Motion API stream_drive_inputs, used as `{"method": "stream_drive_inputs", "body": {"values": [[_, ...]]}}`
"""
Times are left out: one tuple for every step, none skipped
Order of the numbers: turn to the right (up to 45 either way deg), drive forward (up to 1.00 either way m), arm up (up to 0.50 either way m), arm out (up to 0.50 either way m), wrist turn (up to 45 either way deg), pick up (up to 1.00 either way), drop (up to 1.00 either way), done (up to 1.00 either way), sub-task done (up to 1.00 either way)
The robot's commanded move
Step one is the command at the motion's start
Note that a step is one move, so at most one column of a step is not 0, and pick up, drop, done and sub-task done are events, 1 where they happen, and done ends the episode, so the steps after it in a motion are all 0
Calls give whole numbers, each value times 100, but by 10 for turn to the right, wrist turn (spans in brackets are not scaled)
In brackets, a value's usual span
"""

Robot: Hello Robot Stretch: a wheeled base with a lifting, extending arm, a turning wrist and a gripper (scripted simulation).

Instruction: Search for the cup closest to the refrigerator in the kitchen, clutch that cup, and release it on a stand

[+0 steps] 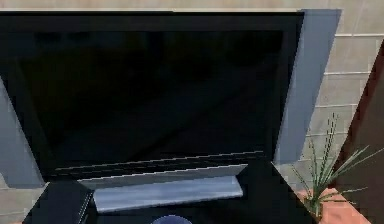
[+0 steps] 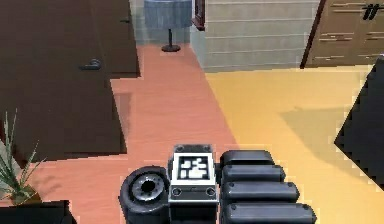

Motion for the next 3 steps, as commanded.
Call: {"method": "stream_drive_inputs", "body": {"values": [[-60, 0, 0, 0, 0, 0, 0, 0, 0], [90, 0, 0, 0, 0, 0, 0, 0, 0], [-150, 0, 0, 0, 0, 0, 0, 0, 0]]}}
